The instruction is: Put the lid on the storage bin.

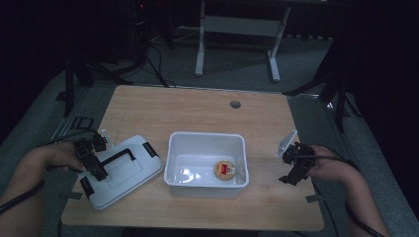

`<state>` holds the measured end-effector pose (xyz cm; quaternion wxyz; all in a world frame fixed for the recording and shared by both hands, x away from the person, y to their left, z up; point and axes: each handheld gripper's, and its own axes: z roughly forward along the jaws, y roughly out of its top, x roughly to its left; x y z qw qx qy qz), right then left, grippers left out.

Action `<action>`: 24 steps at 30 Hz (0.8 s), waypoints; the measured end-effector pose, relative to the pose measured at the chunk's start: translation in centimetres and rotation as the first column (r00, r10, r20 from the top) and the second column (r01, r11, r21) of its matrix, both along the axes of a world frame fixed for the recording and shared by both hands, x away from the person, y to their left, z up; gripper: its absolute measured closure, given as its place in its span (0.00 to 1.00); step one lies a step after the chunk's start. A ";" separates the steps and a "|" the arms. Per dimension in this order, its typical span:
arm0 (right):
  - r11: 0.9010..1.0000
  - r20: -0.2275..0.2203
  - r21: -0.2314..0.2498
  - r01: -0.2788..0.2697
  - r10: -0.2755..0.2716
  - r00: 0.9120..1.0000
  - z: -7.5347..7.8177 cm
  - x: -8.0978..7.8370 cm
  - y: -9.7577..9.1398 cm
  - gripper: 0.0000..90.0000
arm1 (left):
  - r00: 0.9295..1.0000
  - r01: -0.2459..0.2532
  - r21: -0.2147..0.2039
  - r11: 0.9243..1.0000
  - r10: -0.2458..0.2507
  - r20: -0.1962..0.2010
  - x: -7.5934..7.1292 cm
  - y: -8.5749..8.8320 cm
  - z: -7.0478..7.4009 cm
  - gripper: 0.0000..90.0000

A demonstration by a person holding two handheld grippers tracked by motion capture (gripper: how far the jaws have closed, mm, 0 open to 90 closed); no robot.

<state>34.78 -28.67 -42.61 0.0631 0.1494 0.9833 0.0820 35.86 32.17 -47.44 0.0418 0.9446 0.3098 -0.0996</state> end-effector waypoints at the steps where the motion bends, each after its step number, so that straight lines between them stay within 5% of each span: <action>1: 1.000 -0.006 0.005 0.013 -0.013 1.000 -0.5 -0.2 -0.5 0.15 | 1.000 0.008 0.003 1.000 -0.008 0.014 0.0 0.0 0.0 0.36; 12: 0.995 -0.019 0.039 0.094 -0.093 0.995 -3.2 -2.7 -3.4 0.15 | 0.995 0.068 0.012 0.998 -0.069 0.078 -0.1 -0.6 0.0 0.51; 24: 0.989 -0.022 0.085 0.125 -0.123 0.992 -5.3 -3.3 -3.6 0.16 | 0.992 0.104 0.121 0.987 -0.112 0.062 0.1 -1.2 -1.6 0.69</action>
